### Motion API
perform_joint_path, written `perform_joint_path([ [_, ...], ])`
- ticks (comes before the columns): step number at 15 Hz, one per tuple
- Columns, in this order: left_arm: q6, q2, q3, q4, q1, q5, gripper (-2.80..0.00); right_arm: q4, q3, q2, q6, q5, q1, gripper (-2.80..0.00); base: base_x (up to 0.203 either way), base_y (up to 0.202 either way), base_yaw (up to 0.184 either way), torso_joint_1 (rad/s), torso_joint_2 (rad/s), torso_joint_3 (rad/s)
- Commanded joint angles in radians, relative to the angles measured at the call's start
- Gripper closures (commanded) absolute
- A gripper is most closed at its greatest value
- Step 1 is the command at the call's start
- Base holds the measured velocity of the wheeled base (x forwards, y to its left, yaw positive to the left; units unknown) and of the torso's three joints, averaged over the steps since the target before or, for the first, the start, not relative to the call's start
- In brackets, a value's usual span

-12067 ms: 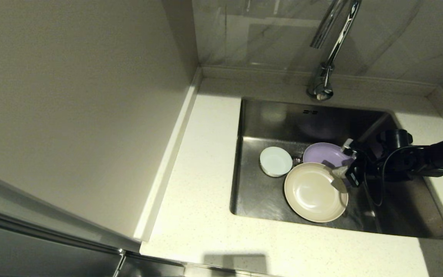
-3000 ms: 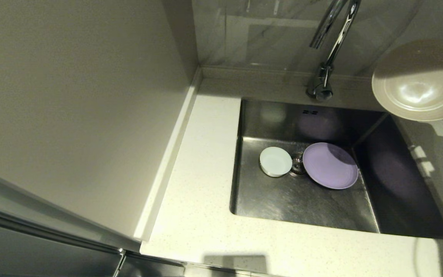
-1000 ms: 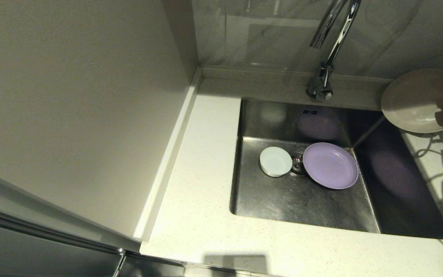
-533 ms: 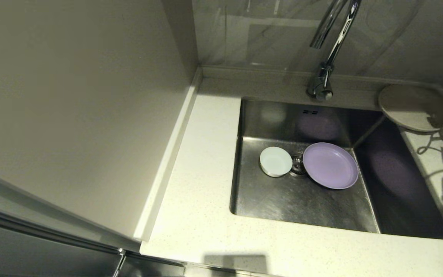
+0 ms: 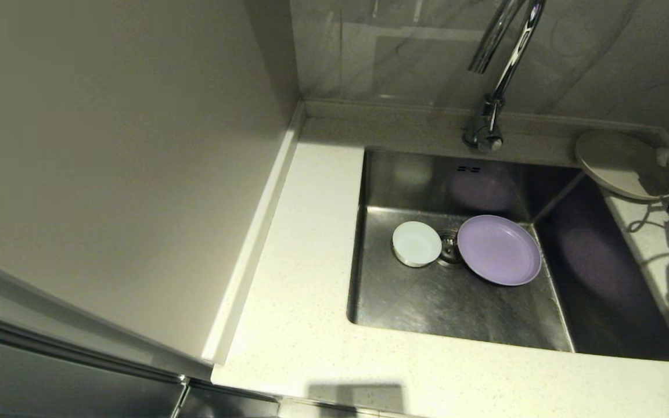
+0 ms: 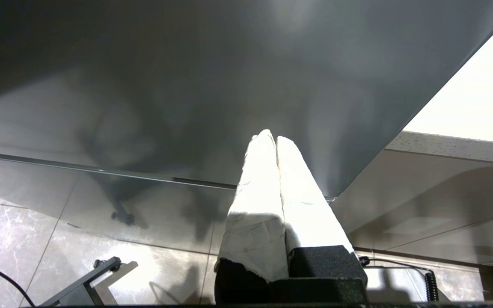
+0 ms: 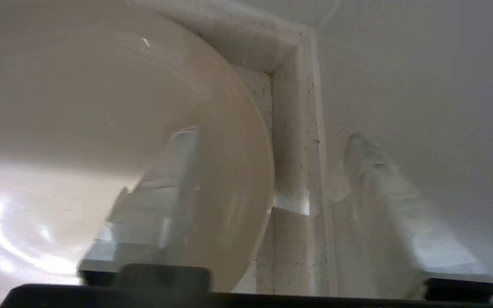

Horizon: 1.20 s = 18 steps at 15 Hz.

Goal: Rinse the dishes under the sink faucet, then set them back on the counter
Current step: Put a plate back to the table from the sink

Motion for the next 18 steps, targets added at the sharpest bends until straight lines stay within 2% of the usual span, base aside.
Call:
perform_joint_path([
  [1, -0.001, -0.003, 0.000, 0.000, 0.000, 0.000, 0.00, 0.013, 0.010, -0.069, 0.001, 0.015, 0.000, -2.80, 0.000, 0.000, 0.000, 0.000, 0.00, 0.000],
  [4, -0.001, -0.003, 0.000, 0.000, 0.000, 0.000, 0.00, 0.151, 0.031, -0.195, 0.003, 0.056, 0.007, -2.80, 0.000, 0.000, 0.000, 0.000, 0.00, 0.000],
  [6, -0.001, -0.003, 0.000, 0.000, 0.000, 0.000, 0.00, 0.271, 0.094, -0.323, 0.003, 0.136, 0.019, -2.80, 0.000, 0.000, 0.000, 0.000, 0.00, 0.000],
  [8, 0.000, -0.003, 0.000, 0.000, 0.000, 0.000, 0.00, 0.370, 0.231, -0.466, 0.004, 0.216, 0.053, -2.80, 0.000, 0.000, 0.000, 0.000, 0.00, 0.000],
  [10, -0.001, -0.003, 0.000, 0.000, 0.000, 0.000, 0.00, 0.403, 0.427, -0.610, -0.001, 0.249, 0.131, -2.80, 0.000, 0.000, 0.000, 0.000, 0.00, 0.000],
  [12, -0.001, -0.004, 0.000, 0.000, 0.000, 0.000, 0.00, 0.385, 0.611, -0.723, -0.003, 0.233, 0.240, -2.80, 0.000, 0.000, 0.000, 0.000, 0.00, 0.000],
  [14, -0.001, -0.003, 0.000, 0.000, 0.000, 0.000, 0.00, 0.327, 0.793, -0.812, -0.013, 0.168, 0.353, -2.80, 0.000, 0.000, 0.000, 0.000, 0.00, 0.000],
  [18, -0.001, -0.003, 0.000, 0.000, 0.000, 0.000, 0.00, 0.232, 1.077, -0.932, -0.127, 0.060, 0.490, -2.80, 0.000, 0.000, 0.000, 0.000, 0.00, 0.000],
])
